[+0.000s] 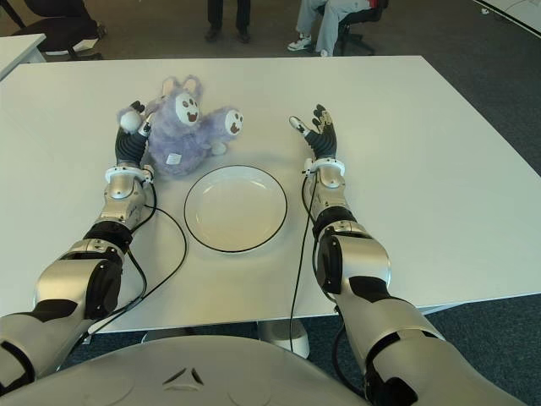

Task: Put the doll into the plate.

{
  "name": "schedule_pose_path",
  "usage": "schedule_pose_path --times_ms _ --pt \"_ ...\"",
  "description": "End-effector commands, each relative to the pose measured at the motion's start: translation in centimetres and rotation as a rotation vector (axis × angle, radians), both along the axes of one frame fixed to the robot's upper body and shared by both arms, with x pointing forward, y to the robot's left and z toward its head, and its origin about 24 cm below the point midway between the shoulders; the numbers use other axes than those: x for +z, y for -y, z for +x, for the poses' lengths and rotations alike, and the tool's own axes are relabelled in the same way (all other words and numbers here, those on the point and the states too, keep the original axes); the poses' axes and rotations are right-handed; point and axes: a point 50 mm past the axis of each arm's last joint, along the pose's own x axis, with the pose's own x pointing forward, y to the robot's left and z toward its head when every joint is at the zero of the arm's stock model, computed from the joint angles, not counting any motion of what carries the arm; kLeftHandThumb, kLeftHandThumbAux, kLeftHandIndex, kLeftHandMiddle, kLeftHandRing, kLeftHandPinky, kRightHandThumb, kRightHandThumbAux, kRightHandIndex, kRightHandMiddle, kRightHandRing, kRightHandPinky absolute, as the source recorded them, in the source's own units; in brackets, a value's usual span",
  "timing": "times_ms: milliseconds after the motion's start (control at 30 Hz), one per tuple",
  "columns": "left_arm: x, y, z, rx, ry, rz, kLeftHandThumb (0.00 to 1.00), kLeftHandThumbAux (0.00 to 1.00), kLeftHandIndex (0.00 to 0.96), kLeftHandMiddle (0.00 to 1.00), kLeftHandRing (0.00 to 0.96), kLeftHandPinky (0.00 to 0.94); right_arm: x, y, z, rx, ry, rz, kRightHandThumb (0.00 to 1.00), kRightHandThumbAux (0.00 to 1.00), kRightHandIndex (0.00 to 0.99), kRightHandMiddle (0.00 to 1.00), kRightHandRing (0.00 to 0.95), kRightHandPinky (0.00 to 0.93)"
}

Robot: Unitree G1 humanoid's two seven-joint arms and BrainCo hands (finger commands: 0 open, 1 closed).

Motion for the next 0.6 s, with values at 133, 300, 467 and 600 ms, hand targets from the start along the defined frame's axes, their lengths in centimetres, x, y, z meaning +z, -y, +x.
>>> schedule_pose_path --times_ms 133,300,467,600 --pt "-4.83 -0.21 -3.51 0.020 -0.173 -0.018 0.000 0.473 0.000 0.080 0.093 0.103 -4.85 -0.06 -2.79 -0.008 -0.199 0.023 0.054 0.665 0.009 0.020 0.009 0.008" --pt "-4.85 -0.21 -3.52 0.020 -0.174 -0.018 0.000 0.472 0.000 0.079 0.091 0.101 -4.85 -0.05 -2.79 -0.009 -0.200 0.023 0.055 0.665 0.009 0.021 0.010 0.011" --pt "-4.88 -0.16 -3.54 0.018 -0.176 -0.019 0.000 0.469 0.000 0.079 0.089 0.095 -4.87 -0.03 -2.80 -0.011 -0.200 0.022 0.059 0.663 0.008 0.021 0.011 0.007" --pt "-4.89 -0.13 -3.54 0.017 -0.176 -0.019 0.000 0.469 0.000 0.082 0.093 0.111 -4.86 -0.02 -2.80 -0.011 -0.200 0.021 0.061 0.663 0.008 0.021 0.010 0.009"
